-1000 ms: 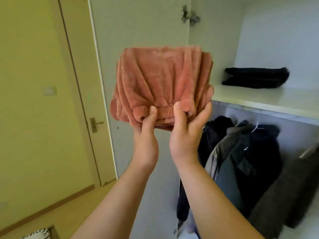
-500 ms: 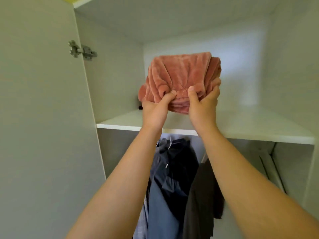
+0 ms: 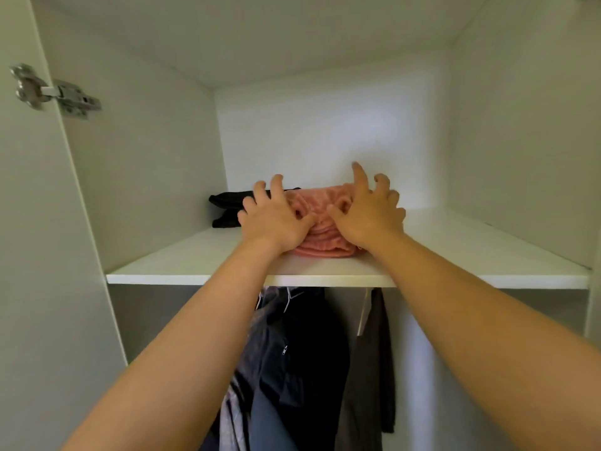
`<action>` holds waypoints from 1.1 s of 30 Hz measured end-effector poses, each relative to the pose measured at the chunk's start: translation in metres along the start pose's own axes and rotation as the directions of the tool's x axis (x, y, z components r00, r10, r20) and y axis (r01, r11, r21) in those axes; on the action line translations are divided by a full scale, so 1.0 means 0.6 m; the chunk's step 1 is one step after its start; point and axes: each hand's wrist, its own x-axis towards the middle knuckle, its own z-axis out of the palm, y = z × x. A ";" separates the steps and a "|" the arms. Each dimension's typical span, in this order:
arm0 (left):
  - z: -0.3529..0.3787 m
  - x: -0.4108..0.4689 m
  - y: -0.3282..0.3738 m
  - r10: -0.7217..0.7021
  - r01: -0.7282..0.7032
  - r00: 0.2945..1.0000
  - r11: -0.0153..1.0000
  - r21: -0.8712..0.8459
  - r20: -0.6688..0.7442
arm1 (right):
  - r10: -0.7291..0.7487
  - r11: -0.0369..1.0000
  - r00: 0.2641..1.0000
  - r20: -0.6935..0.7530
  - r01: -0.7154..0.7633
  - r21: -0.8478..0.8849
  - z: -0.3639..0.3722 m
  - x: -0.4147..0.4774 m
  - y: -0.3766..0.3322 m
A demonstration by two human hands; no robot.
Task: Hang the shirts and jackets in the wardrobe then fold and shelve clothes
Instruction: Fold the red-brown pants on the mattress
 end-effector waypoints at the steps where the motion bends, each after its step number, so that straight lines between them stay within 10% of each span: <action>1: -0.005 0.007 -0.003 0.205 -0.205 0.979 0.978 0.037 0.021 | -0.163 0.985 0.987 -0.004 0.162 -0.054 -0.005 0.007 -0.004; 4: -0.010 0.034 -0.018 0.513 -0.526 0.810 0.850 -0.036 0.283 | -0.454 0.851 0.874 0.176 0.483 -0.207 -0.019 0.033 -0.009; 15: 0.095 0.159 -0.043 0.554 -0.515 0.678 0.827 -0.226 0.482 | -0.062 0.876 0.790 0.610 0.336 -0.346 0.014 0.114 -0.021; 26: 0.229 0.291 0.000 0.460 -0.549 0.721 0.835 0.023 0.519 | 0.118 0.783 0.899 0.421 0.177 -0.596 0.151 0.234 0.038; 33: 0.290 0.314 0.003 0.516 -0.581 0.814 0.739 0.343 0.266 | 0.141 0.930 0.957 0.254 -0.040 -0.366 0.209 0.259 0.067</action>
